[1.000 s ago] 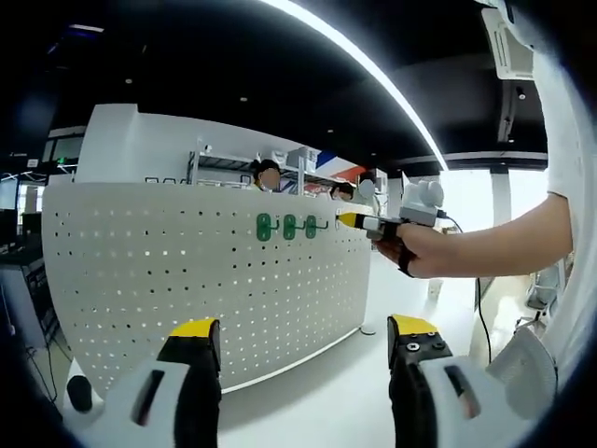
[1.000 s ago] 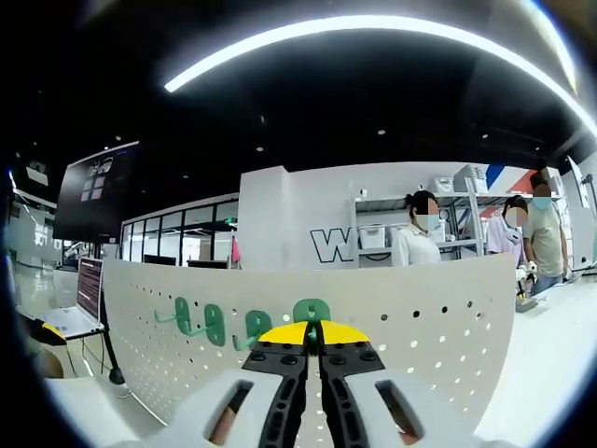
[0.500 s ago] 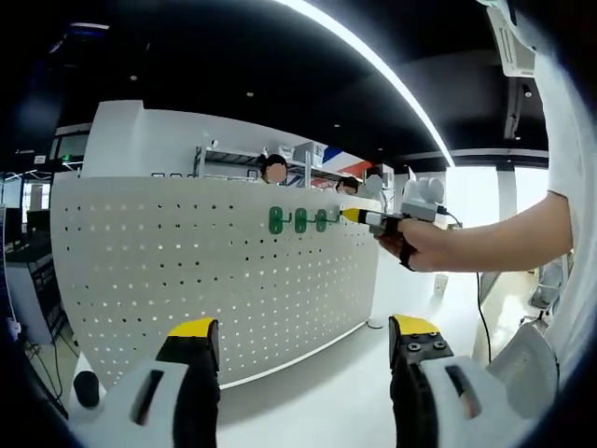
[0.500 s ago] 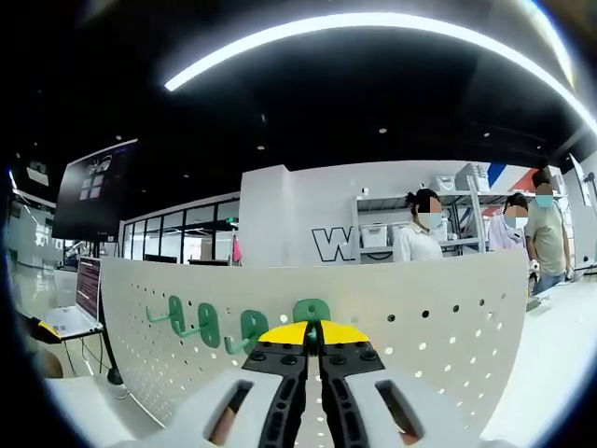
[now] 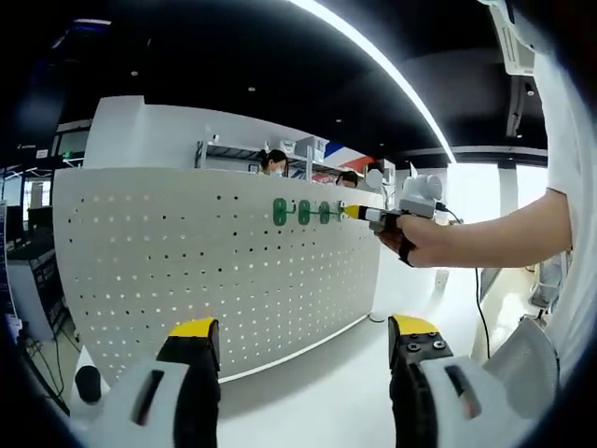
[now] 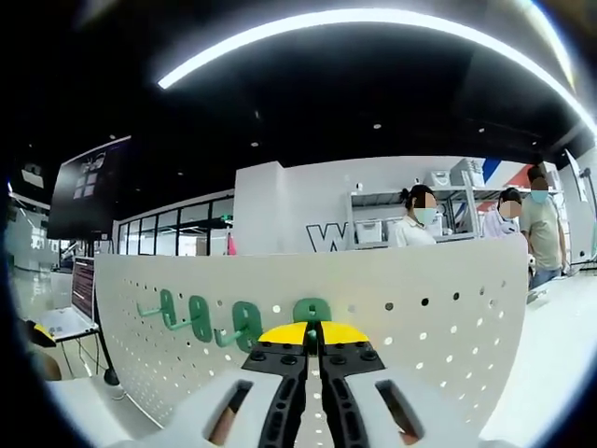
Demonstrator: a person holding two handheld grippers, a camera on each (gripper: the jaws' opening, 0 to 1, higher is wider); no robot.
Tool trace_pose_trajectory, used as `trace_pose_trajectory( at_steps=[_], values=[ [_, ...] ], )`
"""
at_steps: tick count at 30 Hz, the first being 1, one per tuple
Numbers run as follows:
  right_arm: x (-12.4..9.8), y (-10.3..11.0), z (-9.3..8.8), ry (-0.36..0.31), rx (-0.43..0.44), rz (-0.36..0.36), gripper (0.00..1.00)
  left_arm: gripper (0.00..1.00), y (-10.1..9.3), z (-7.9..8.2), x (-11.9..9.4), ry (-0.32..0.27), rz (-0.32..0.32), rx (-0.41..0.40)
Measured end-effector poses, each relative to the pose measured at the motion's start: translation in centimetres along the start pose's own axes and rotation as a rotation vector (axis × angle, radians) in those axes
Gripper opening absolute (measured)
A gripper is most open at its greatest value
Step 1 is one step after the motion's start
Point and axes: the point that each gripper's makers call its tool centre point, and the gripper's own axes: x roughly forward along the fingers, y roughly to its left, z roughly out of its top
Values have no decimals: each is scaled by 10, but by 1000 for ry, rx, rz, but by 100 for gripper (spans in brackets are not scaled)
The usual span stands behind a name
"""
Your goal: Insert the hook assembly into the mounting plate slot until the hook locks in place.
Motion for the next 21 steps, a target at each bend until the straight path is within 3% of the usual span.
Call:
trace_pose_trajectory(
  at_steps=[6, 13, 21],
  values=[
    [1, 0, -1, 2, -25, -37, 1, 75, 2, 0, -2, -1, 6, -6],
    [2, -2, -2, 14, 24, -103, 2, 75, 2, -2, -2, 3, 4, -12],
    [2, -2, -2, 26, 6, -102, 2, 74, 3, 3, 2, -17, 2, -28]
  ],
)
